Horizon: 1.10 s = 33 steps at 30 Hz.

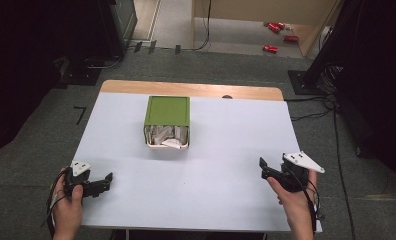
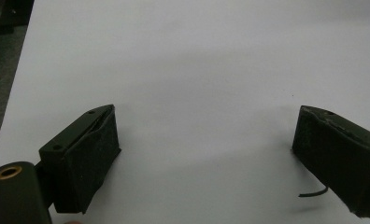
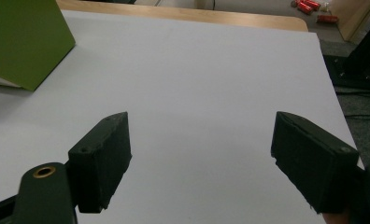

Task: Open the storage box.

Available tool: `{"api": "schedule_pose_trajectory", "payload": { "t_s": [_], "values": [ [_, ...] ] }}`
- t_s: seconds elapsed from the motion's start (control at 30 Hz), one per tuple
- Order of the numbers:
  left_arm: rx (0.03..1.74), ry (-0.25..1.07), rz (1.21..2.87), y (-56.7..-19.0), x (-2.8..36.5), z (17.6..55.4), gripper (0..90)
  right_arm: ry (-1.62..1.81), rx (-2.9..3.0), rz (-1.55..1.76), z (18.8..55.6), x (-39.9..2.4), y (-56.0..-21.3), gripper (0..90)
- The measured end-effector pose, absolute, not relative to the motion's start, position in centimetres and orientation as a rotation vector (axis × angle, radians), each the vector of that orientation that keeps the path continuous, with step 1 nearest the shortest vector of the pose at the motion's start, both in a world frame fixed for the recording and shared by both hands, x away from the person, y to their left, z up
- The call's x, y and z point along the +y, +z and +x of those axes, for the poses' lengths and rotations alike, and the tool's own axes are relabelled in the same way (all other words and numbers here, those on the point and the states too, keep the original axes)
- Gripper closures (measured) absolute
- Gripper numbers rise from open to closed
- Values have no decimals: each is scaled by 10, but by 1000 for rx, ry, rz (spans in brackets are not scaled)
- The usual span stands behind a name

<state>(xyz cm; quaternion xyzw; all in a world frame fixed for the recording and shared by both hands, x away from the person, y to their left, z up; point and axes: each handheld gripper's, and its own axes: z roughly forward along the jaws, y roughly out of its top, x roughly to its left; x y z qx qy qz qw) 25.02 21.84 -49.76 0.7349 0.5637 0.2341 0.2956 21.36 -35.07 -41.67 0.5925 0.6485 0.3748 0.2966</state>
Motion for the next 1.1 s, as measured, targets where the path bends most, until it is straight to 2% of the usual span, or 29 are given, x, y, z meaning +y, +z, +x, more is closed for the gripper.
{"api": "schedule_pose_trajectory", "payload": {
  "t_s": [0.57,1.1],
  "values": [
    [1500,623,1955,-498,218,250,77,1007,1737,1550,212,-340,-416,204],
    [1499,624,1955,-498,218,250,77,1053,1777,1494,222,-311,-409,205]
  ]
}}
